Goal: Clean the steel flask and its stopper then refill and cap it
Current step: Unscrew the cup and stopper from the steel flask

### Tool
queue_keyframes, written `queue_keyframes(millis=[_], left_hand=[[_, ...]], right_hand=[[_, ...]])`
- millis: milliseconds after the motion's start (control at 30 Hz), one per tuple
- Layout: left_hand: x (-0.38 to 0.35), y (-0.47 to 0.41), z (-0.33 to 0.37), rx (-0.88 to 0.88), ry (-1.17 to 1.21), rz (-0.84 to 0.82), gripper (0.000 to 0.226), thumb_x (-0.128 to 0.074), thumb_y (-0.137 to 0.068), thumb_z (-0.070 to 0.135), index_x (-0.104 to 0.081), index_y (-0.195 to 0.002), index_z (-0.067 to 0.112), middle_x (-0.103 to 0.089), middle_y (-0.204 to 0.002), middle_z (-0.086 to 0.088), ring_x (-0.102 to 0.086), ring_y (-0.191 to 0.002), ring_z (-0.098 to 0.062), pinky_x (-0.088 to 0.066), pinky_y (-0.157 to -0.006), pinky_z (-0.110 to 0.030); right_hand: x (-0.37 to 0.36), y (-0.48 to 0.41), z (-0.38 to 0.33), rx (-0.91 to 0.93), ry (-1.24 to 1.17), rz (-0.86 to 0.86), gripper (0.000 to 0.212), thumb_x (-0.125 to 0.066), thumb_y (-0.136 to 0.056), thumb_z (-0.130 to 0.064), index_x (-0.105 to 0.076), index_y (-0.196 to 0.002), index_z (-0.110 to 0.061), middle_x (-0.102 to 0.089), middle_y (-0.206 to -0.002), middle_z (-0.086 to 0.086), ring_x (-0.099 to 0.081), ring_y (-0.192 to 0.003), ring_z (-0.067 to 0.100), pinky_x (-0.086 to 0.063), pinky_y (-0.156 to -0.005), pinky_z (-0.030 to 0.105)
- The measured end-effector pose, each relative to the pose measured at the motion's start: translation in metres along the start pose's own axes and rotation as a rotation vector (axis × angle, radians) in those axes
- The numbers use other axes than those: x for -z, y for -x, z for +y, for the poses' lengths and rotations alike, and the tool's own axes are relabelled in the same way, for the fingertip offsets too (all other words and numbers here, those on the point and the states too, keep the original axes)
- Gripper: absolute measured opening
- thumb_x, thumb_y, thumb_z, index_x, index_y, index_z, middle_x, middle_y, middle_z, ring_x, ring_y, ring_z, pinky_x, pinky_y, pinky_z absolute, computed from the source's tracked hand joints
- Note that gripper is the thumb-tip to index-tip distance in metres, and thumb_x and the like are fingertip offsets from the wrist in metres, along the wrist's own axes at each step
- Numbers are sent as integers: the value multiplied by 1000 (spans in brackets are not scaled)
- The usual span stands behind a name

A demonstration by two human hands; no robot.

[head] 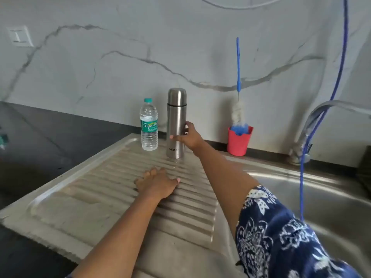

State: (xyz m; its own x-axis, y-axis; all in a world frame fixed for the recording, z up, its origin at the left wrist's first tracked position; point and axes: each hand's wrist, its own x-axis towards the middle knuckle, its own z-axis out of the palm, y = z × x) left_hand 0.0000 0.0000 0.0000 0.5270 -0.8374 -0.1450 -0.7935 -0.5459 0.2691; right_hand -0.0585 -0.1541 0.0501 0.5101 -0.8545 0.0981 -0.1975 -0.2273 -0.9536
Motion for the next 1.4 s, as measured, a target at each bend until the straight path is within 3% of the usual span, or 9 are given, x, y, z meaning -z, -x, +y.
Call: queue_keyframes(millis=[167, 367, 767, 900, 1000, 1100, 1200, 1300, 1400], left_hand=[[-2, -6, -5, -14, -42, -9, 77, -30, -90, 71, -18, -151, 26, -12, -160, -4, -12, -146, -28, -15, -112, -54], [-4, -9, -6, -10, -74, -3, 79, -30, -88, 73, -20, -150, 25, -16, -158, -3, -14, -144, -27, -17, -111, -53], [-1, 1, -5, -25, -47, 29, 79, -35, -87, 72, -28, -148, 23, -23, -156, -7, -20, -142, -29, -20, -111, -54], [8, 17, 5, -48, -32, 149, 73, -39, -88, 69, -35, -144, 21, -28, -154, -9, -25, -141, -30, -20, -112, -54], [18, 34, 31, -241, 226, 286, 65, -48, -89, 62, -43, -141, 22, -41, -148, -8, -36, -136, -29, -30, -108, -45], [27, 67, 71, -484, 826, 148, 59, -60, -73, 71, -62, -114, 28, -65, -119, 2, -57, -116, -16, -41, -101, -32], [26, 109, 116, -648, 1092, -102, 25, -54, -88, 54, -63, -100, 34, -66, -103, 17, -59, -98, 4, -40, -106, -34], [11, 135, 149, -784, 1161, -383, 61, -59, -72, 73, -60, -119, 35, -65, -123, 12, -57, -117, -4, -41, -104, -34], [-5, 145, 170, -783, 1238, -451, 100, -71, -52, 80, -55, -131, 21, -61, -131, -1, -53, -125, -17, -38, -108, -41]], right_hand=[[-18, -22, 3, 28, -17, 75, 94, -83, -70, -17, -24, -142, -12, -51, -132, 8, -53, -118, 27, -44, -102, 43], [-22, -29, 8, 73, 69, 230, 77, -85, -65, -27, -40, -126, -15, -60, -119, 6, -59, -105, 27, -50, -93, 44], [54, 72, -14, 154, 152, 219, 71, -86, -62, -29, -44, -119, -17, -60, -110, -1, -59, -99, 19, -52, -85, 34], [94, 128, -30, 147, 133, 205, 71, -87, -62, -28, -47, -119, -16, -63, -109, -1, -62, -97, 16, -53, -83, 30], [125, 176, -33, 133, 96, 168, 61, -86, -64, -26, -52, -114, -20, -65, -103, -4, -64, -94, 12, -54, -82, 29], [149, 219, -27, 138, 67, 101, 63, -85, -59, -30, -56, -114, -22, -69, -106, -2, -66, -98, 15, -55, -87, 35], [169, 257, -13, 118, 61, 65, 75, -85, -53, -35, -56, -121, -22, -70, -109, -1, -67, -100, 15, -53, -91, 38], [184, 287, 2, 80, 53, 35, 69, -86, -57, -31, -57, -119, -21, -70, -109, 0, -67, -102, 16, -52, -95, 42], [197, 308, 12, 70, 48, 13, 59, -83, -63, -25, -60, -116, -18, -71, -108, 3, -68, -100, 18, -51, -95, 42]])
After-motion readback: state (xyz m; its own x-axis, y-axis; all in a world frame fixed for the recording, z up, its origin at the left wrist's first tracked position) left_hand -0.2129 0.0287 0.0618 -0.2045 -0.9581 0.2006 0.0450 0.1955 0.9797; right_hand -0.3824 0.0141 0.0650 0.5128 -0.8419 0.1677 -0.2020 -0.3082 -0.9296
